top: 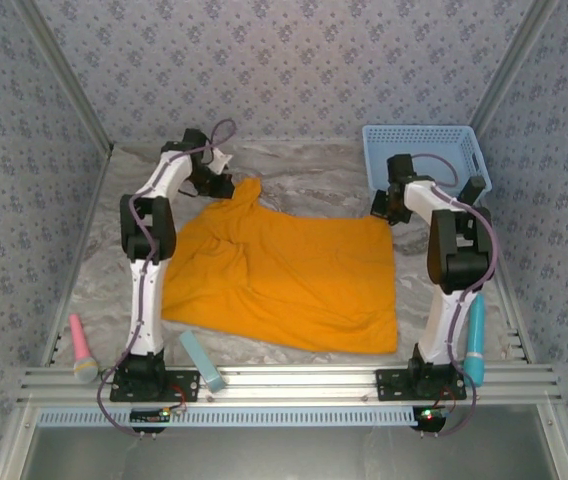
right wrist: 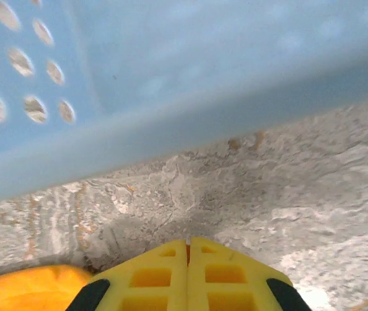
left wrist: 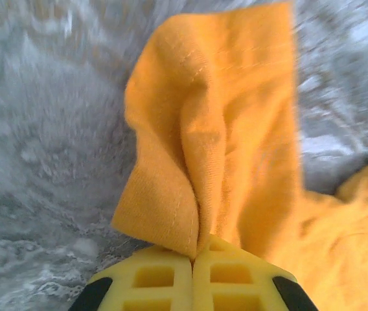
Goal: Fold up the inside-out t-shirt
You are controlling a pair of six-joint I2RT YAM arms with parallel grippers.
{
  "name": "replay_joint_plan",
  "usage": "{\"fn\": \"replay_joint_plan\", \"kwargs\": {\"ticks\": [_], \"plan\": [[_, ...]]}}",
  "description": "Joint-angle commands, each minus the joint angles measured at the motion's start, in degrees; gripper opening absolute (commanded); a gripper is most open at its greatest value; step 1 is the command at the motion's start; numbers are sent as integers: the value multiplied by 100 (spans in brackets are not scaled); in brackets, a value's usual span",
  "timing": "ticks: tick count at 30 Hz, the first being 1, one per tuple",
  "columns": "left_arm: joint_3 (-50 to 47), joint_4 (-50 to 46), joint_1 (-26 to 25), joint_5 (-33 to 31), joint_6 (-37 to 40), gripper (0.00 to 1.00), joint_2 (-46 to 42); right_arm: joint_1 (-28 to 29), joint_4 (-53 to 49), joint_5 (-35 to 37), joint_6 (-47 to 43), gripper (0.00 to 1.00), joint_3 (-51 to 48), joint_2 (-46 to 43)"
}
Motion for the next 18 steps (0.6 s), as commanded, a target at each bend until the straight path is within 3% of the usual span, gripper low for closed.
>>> {"fn": "replay_joint_plan", "kwargs": {"ticks": [1,6,12,18], "plan": [[198,477,123,584,543,0,-692,-159,85,-323,-212,0,-105,-559],[-473,509,141,698,825,0,-1418,-101,310,-505,-303,0,-663,-1229],[-2488,1438,63,714,1379,0,-2844,38,435,-409,-307,0,-1408,-2139],[-4003,1687,-104,458,2108,0,-4092,357,363,-68,-168,0,-2365,-3330]]}}
